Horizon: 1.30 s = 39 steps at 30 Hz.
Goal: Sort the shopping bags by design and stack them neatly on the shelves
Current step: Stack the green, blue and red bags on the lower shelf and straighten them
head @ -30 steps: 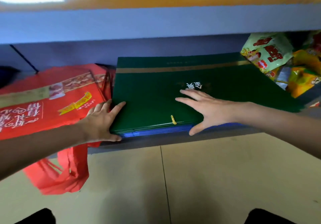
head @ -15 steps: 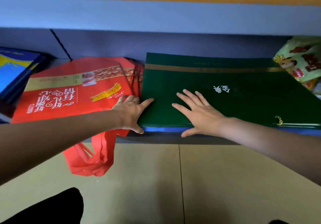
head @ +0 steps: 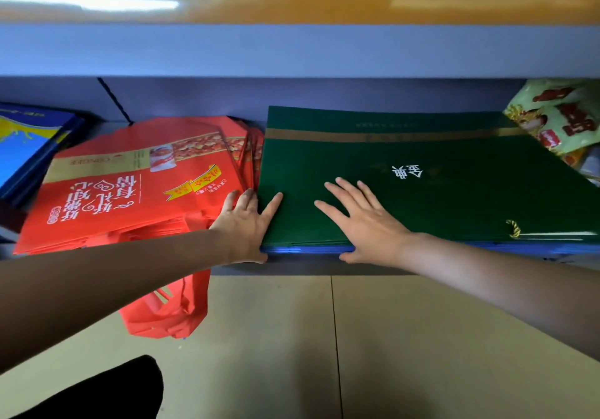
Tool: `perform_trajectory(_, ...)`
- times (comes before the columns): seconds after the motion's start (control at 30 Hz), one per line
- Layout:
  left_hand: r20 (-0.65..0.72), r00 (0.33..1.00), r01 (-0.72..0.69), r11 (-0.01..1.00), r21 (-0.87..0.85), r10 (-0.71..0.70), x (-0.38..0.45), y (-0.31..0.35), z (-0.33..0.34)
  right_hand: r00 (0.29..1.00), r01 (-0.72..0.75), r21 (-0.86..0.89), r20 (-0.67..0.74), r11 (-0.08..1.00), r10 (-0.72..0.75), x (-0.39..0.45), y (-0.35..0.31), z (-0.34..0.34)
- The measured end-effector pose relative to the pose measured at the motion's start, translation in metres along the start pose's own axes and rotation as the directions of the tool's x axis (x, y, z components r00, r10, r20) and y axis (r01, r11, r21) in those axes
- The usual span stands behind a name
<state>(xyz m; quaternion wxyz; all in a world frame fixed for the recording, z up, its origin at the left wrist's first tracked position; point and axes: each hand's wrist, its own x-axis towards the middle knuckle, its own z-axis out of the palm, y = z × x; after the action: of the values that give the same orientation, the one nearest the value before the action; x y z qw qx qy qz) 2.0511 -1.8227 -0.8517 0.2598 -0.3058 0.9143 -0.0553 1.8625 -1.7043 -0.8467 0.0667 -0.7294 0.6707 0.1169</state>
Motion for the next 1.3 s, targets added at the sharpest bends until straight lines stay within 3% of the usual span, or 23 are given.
perform_trajectory(0.1, 0.013, 0.999, -0.040, 0.998, -0.038, 0.040, 0.006, -0.005, 0.001, 0.999, 0.019, 0.023, 0.035, 1.000, -0.020, 0.004, 0.006, -0.007)
perform_trajectory(0.37, 0.031, 0.998, -0.061, 0.998, -0.021, 0.061, 0.011, -0.008, 0.001, 0.998, 0.064, -0.115, 0.015, 0.991, -0.063, 0.006, 0.004, 0.000)
perform_trajectory(0.6, 0.097, 0.994, -0.050, 0.999, -0.020, 0.052, 0.012, -0.004, -0.005, 0.997, 0.066, 0.005, -0.045, 0.998, -0.066, 0.001, 0.007, 0.007)
perform_trajectory(0.7, 0.137, 0.989, -0.045, 0.994, -0.098, 0.058, 0.009, -0.006, -0.017, 0.997, 0.078, 0.083, -0.021, 0.993, -0.076, -0.001, 0.011, 0.003)
perform_trajectory(0.87, 0.075, 0.992, -0.093, 0.987, -0.128, 0.103, -0.018, -0.040, -0.030, 0.994, 0.111, 0.254, -0.007, 0.961, -0.113, 0.005, 0.022, -0.026)
perform_trajectory(1.0, 0.078, 0.996, 0.051, 0.978, -0.202, -0.036, -0.050, -0.076, -0.027, 0.989, 0.136, 0.357, 0.005, 0.924, -0.148, 0.025, 0.009, -0.036)
perform_trajectory(1.13, 0.123, 0.971, 0.235, 0.896, -0.377, -0.203, -0.092, -0.111, -0.004, 0.972, 0.147, 0.488, 0.088, 0.860, -0.216, 0.053, -0.022, -0.050)
perform_trajectory(1.3, 0.189, 0.925, 0.378, 0.839, -0.391, -0.329, -0.105, -0.160, 0.036, 0.973, 0.137, 0.532, 0.085, 0.836, -0.213, 0.081, -0.058, -0.065)
